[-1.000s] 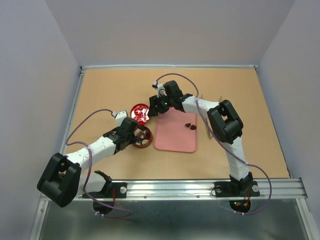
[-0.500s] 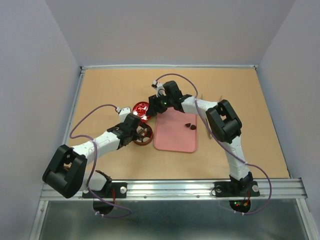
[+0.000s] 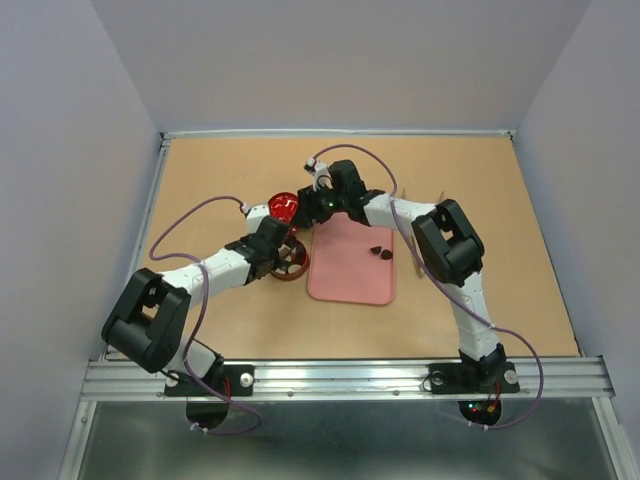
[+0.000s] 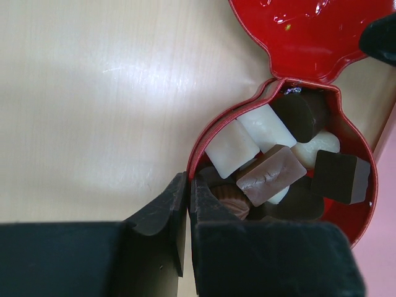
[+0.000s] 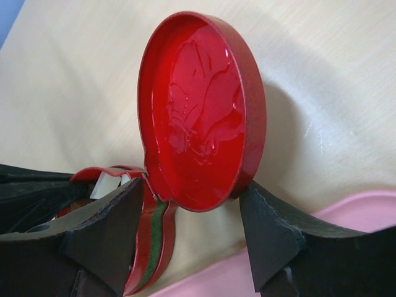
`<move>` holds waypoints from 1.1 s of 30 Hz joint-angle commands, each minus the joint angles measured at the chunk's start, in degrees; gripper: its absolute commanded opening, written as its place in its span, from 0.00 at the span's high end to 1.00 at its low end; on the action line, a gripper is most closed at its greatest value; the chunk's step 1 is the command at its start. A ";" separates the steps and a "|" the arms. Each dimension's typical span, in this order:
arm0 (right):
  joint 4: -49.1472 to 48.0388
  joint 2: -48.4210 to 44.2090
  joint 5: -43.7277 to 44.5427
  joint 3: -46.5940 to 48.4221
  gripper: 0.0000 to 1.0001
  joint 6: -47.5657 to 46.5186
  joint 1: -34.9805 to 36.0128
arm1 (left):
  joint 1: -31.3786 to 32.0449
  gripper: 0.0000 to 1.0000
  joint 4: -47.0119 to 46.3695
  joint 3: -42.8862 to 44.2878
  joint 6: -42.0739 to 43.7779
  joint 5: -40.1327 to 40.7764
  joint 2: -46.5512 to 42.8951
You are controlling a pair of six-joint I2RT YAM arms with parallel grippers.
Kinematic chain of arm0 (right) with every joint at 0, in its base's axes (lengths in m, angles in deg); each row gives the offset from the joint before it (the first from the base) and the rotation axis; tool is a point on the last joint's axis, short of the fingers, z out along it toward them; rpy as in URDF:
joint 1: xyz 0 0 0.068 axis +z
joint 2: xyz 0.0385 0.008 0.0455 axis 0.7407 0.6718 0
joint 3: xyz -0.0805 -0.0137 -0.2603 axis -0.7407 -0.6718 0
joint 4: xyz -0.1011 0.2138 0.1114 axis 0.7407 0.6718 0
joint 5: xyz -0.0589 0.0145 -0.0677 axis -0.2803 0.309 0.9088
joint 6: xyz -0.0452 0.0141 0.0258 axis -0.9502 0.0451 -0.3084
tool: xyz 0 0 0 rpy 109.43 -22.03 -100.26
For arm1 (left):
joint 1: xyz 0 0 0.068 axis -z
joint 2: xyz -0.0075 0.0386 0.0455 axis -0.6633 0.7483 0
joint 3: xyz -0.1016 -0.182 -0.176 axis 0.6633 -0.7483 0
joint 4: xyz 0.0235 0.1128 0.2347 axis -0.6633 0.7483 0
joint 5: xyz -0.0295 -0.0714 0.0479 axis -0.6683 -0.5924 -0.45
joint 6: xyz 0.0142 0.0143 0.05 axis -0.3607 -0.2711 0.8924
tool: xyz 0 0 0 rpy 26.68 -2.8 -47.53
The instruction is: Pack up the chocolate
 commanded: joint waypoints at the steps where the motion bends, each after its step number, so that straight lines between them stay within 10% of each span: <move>1: -5.32 -2.73 -3.72 -2.29 0.32 -0.64 0.35 | 0.07 0.97 -2.24 3.01 1.24 0.14 2.28; 21: -18.51 -7.48 -8.56 -11.17 0.29 -1.17 0.35 | -2.56 0.97 -3.21 6.88 4.23 -1.27 6.42; 33: -15.00 -10.56 7.78 -10.03 0.26 -1.34 -1.76 | -3.00 0.98 -3.03 6.00 5.37 -2.50 5.98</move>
